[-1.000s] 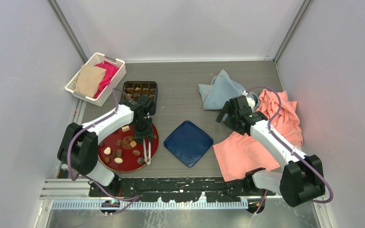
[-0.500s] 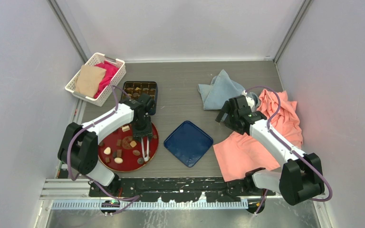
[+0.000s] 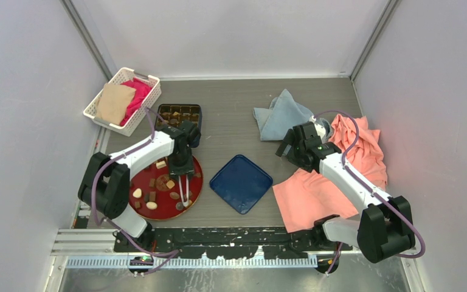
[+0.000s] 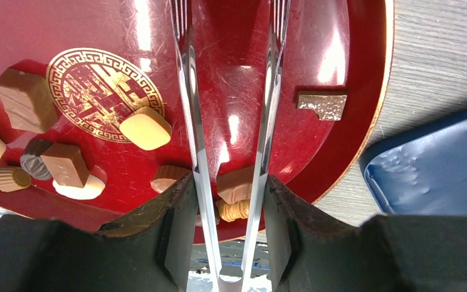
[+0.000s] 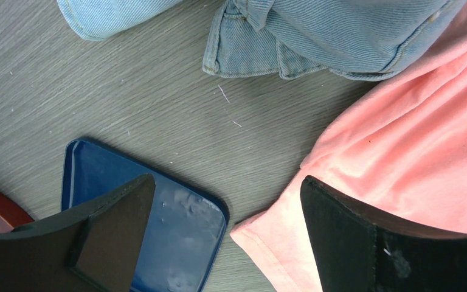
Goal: Pack the chocolate
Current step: Pick up the fake chocolate from the plate.
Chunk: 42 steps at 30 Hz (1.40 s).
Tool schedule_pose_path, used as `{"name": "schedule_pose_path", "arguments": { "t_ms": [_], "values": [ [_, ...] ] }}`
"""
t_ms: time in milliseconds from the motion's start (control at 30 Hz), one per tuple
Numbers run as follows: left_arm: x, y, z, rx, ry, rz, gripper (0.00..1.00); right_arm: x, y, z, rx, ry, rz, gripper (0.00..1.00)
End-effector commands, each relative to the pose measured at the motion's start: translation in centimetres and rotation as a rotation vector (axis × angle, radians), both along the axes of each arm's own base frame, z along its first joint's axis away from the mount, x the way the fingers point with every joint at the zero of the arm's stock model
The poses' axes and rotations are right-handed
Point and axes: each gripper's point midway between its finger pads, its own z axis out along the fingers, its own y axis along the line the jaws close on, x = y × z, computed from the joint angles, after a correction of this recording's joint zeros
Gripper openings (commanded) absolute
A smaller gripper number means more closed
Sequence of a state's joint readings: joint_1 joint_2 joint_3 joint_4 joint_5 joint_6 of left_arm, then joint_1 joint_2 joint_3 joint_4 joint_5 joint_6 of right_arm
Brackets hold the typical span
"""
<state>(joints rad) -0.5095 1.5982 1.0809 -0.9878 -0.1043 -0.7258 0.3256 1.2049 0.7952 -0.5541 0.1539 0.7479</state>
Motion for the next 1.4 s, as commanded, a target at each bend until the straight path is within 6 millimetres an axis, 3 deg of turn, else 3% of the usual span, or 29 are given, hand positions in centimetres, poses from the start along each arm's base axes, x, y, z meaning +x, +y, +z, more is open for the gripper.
{"name": "schedule_pose_path", "arguments": {
  "t_ms": [0, 400, 767, 900, 1233, 1367],
  "values": [
    [1.3, 0.2, 1.1, 0.021, -0.064, 0.014, 0.42, 1.1, 0.4, 2.1, 0.026, -0.071, -0.006, 0.95],
    [1.7, -0.3, 1.1, 0.002, -0.060, 0.015, 0.41, 1.2, 0.4, 2.6, 0.030, -0.082, -0.009, 0.95],
    [1.8, 0.1, 1.9, 0.018, -0.079, 0.027, 0.13, 1.2, 0.4, 2.5, 0.025, -0.080, -0.002, 0.95],
    [1.7, 0.2, 3.0, 0.008, -0.093, 0.027, 0.01, 1.2, 0.5, 2.4, 0.024, -0.074, 0.001, 0.95],
    [0.4, 1.2, 6.4, 0.000, -0.133, -0.006, 0.00, 1.1, 0.7, 2.0, 0.036, -0.070, 0.002, 0.95],
    [0.7, 1.8, 8.7, 0.006, -0.183, -0.018, 0.00, 1.2, 0.6, 2.0, 0.033, -0.073, 0.000, 0.95]
  ]
}}
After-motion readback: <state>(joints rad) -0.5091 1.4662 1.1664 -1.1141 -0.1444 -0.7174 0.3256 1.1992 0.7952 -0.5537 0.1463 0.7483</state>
